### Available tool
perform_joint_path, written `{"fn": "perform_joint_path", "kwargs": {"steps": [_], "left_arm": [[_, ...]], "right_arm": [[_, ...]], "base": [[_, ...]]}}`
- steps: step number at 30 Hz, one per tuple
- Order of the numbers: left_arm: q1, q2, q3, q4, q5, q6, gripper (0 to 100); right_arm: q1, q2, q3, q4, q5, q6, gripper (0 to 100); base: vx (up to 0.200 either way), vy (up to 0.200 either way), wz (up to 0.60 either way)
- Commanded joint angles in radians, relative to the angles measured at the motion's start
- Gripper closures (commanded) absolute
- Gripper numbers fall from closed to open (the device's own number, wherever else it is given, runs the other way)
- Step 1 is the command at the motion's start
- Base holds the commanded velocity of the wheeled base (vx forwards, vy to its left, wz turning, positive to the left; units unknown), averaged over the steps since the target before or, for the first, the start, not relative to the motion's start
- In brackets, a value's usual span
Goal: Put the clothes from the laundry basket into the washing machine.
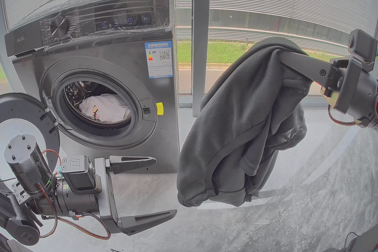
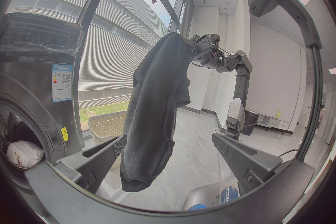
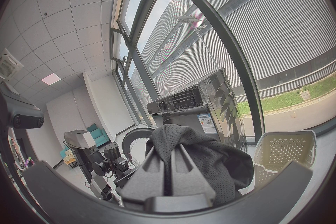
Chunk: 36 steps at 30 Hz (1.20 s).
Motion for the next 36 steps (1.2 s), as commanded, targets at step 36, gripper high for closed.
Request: {"fn": "perform_joint_path", "kwargs": {"steps": [36], "left_arm": [[-0.043, 0.324, -0.101, -0.096, -0.063, 0.187, 0]], "right_arm": [[0.004, 0.060, -0.069, 0.000, -0.003, 0.032, 100]], "base": [[0.000, 0.000, 0.00]]}}
